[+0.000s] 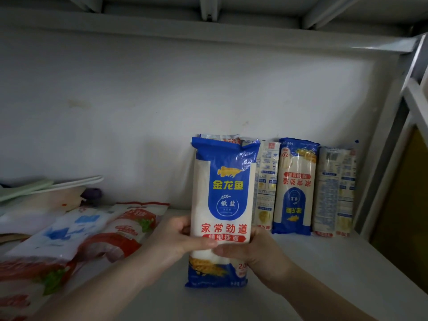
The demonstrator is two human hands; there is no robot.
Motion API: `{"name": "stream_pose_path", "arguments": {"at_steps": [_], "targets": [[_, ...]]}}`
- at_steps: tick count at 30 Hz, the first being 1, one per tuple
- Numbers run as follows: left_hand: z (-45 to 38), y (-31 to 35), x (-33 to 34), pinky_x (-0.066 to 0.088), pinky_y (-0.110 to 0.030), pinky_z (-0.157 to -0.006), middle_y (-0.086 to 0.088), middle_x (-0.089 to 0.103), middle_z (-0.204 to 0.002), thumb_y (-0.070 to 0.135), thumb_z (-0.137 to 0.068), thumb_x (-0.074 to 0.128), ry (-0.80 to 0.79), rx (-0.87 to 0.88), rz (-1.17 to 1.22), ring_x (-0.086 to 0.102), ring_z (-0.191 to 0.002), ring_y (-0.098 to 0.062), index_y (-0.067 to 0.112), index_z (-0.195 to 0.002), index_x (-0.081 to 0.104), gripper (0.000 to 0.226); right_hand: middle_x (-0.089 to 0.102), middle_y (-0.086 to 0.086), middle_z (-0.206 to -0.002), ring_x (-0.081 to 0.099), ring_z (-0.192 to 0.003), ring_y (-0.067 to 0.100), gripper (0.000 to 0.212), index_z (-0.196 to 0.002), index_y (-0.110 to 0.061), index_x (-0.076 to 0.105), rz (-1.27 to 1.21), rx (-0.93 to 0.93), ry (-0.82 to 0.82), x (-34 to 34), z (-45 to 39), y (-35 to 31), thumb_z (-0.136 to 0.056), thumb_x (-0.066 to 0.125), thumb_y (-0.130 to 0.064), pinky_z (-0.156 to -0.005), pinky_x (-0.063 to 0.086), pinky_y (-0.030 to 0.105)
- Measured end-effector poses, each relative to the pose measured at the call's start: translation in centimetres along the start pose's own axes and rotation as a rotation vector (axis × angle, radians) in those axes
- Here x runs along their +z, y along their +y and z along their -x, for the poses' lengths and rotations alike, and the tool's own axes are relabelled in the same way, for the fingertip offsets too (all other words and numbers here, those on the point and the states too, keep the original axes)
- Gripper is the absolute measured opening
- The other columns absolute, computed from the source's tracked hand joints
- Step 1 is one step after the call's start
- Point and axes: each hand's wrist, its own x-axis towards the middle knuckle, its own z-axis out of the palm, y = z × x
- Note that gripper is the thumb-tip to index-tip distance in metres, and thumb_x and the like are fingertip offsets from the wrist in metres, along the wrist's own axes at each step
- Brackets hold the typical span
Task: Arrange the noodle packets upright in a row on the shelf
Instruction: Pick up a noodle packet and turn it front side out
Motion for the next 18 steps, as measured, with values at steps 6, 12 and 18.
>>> {"name": "stream_pose_path", "arguments": {"at_steps": [6, 12, 18], "targets": [[-0.2, -0.6, -0.8, 0.056, -0.030, -0.080, 0.005, 0.077, -0.089, 0.017, -0.061, 0.083, 0.056, -0.038, 0.016, 0.073, -0.084, -0.009, 0.018, -0.093, 0.074, 0.034, 0.075, 0.002, -0.103, 0.072, -0.095, 0.016, 0.036, -0.104, -0.014, 0.070, 0.044, 0.004, -0.009, 0.3, -0.8, 0.4, -0.072, 0.076, 0.002, -0.075, 0.057, 0.024], [-0.4, 1.6, -0.6, 0.056, -0.037, -0.084, 0.002, 0.077, -0.094, 0.030, -0.052, 0.082, 0.042, 0.080, 0.080, 0.073, -0.088, -0.015, 0.018, -0.101, 0.070, 0.052, 0.075, -0.004, -0.101, 0.071, -0.094, 0.010, 0.038, -0.103, -0.020, 0.069, 0.050, -0.009, -0.027, 0.1, -0.2, 0.2, -0.069, 0.077, -0.005, -0.073, 0.057, 0.022], [-2.4, 7.1, -0.7, 0.060, -0.033, -0.074, -0.007, 0.075, -0.096, 0.011, -0.077, 0.072, 0.144, 0.303, 0.200, 0.073, -0.084, -0.022, 0.011, -0.101, 0.069, 0.024, 0.075, 0.009, -0.101, 0.072, -0.092, 0.027, 0.039, -0.103, -0.014, 0.069, -0.056, -0.191, 0.062, -0.9, -1.6, -5.3, -0.066, 0.075, -0.026, -0.086, 0.057, 0.044]]}}
